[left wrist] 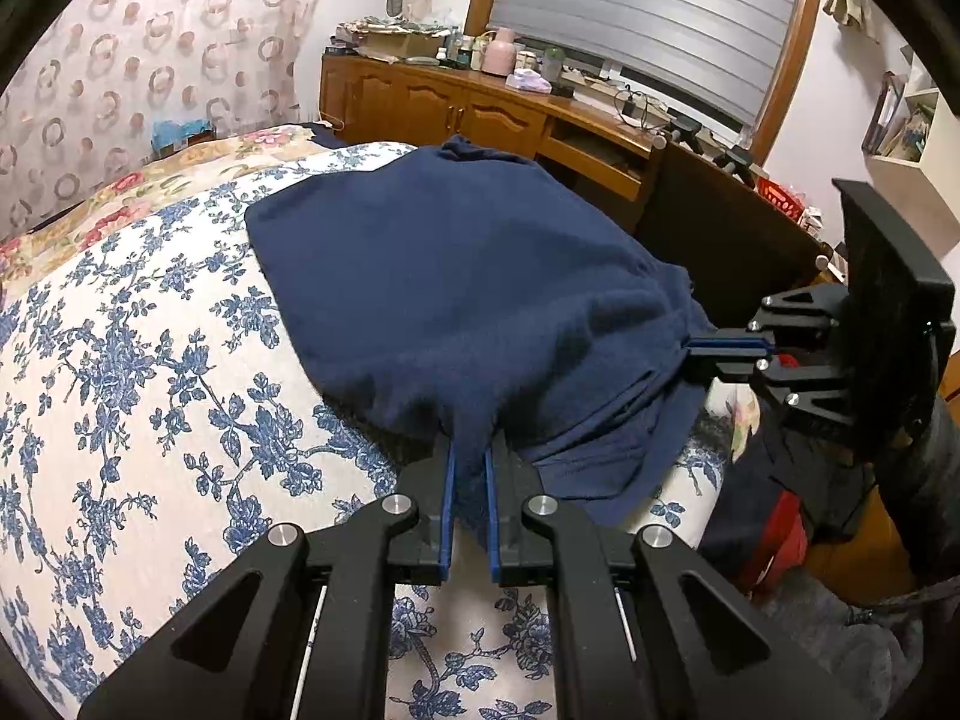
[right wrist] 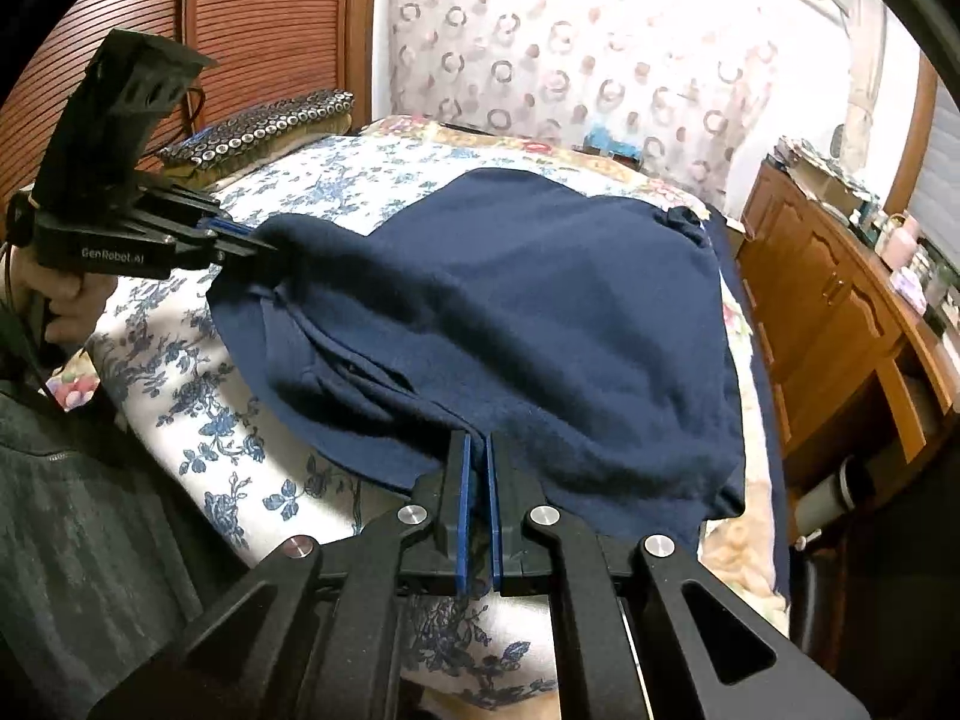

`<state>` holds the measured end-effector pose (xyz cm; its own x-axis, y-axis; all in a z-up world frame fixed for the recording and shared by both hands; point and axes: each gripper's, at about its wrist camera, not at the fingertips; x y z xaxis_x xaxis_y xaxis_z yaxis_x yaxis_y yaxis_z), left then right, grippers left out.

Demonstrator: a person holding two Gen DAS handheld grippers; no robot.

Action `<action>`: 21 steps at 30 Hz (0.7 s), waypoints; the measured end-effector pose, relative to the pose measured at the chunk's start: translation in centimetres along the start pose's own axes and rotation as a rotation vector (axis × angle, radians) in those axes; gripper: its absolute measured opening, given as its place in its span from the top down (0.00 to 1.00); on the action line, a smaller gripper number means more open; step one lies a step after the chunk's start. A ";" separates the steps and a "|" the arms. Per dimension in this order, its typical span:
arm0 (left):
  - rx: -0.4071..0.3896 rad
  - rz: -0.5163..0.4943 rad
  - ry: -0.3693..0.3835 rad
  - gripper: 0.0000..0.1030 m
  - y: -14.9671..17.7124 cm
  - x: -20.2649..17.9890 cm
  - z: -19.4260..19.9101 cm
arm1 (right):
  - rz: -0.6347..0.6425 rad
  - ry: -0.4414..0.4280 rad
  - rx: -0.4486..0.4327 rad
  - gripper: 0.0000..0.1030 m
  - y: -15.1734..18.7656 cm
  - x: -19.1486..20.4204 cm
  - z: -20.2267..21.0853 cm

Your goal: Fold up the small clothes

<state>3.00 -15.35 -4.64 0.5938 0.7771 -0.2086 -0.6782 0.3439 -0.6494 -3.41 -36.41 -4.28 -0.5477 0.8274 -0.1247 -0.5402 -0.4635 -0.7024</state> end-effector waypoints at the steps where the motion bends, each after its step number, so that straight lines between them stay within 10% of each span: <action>1: 0.002 0.003 0.001 0.91 0.0 0.0 -0.1 | 0.003 0.002 -0.007 0.96 -0.1 0.2 0.1; 10: 0.007 -0.001 0.004 0.91 0.2 0.0 0.0 | -0.007 0.000 -0.015 0.96 -0.4 -0.1 -0.7; 17: 0.037 -0.015 0.018 0.91 1.0 -0.4 -0.1 | -0.006 -0.043 -0.018 0.60 -1.0 0.1 -0.8; 21: 0.048 -0.019 0.039 0.91 1.6 -0.6 0.0 | 0.018 -0.067 0.046 0.58 -0.8 0.8 -2.9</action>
<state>1.57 -15.22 -5.53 0.6228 0.7491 -0.2258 -0.6860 0.3841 -0.6180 -1.54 -34.50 -5.87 -0.5983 0.7964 -0.0883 -0.5580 -0.4932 -0.6673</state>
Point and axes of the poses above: each gripper's, at about its wrist camera, not at the fingertips, and z roughly against the way its jaws point, x to its left, y to its underside, and after that the axes turned 1 degree about x, right-handed
